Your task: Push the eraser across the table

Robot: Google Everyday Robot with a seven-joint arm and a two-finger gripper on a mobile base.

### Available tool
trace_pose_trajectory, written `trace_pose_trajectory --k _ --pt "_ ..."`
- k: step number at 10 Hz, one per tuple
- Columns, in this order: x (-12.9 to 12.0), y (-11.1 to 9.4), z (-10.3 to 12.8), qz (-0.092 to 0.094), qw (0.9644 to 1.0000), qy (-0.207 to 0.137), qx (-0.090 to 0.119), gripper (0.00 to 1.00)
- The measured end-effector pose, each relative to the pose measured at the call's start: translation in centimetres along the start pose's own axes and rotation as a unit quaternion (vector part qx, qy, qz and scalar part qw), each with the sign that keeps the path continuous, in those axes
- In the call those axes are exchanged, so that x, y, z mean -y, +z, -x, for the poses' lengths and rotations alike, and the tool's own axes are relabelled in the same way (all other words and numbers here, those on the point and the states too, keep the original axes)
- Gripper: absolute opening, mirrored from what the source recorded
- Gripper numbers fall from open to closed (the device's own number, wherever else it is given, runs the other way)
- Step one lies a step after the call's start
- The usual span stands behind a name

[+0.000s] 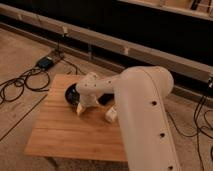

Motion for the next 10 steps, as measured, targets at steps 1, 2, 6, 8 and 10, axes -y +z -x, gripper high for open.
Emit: trace_pose_trajectory --k 1,2,6,8,10 --pt "0.2 -0.1 0.1 -0.004 1.0 -0.001 0.001 0.75" --pt "0.4 -0.2 0.2 -0.007 1.0 0.0 0.003 0.75" --pt "1.4 -0.3 0.4 -0.019 0.9998 0.003 0.008 0.75" --pt "2.2 -0.3 0.6 -0.028 0.9996 0.003 0.01 0.75" --pt "3.1 -0.2 0.8 -0.036 0.9993 -0.001 0.011 0.75"
